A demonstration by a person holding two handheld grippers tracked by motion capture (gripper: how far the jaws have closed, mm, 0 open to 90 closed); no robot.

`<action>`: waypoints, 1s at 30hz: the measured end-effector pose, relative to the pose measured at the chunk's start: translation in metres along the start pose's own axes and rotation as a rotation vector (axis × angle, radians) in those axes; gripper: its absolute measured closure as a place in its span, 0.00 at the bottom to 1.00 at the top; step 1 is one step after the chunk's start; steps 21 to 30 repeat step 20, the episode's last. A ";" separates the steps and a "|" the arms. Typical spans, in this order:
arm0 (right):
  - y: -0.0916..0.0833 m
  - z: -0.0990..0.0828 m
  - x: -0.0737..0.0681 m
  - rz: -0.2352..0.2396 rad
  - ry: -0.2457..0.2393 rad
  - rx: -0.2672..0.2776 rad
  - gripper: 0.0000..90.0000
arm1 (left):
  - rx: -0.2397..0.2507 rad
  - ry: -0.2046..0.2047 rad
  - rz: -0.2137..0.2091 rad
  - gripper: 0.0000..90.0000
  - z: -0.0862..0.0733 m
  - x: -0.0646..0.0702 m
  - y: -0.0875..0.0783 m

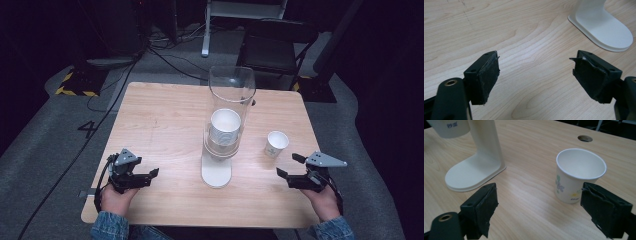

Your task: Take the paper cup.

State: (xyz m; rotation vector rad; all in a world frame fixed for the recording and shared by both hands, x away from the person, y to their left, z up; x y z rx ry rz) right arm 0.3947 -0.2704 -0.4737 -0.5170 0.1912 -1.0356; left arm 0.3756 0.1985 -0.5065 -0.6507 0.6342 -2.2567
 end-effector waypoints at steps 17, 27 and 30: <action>0.003 -0.021 0.007 -0.138 -0.065 0.043 0.17 | -0.008 0.007 0.001 0.23 0.001 -0.004 0.003; 0.007 -0.023 0.005 -0.128 -0.070 0.031 0.17 | -0.006 0.001 0.004 0.23 0.000 -0.005 0.003; 0.007 -0.023 0.005 -0.128 -0.070 0.031 0.17 | -0.006 0.001 0.004 0.23 0.000 -0.005 0.003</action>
Point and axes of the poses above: each handheld gripper's, and its own axes: y roughly forward along the jaws, z roughly out of its top, x roughly to its right, the point moved 8 cm from there along y, roughly forward along the jaws, and after that the axes turned 11 degrees about -z, right-handed, at the moved point
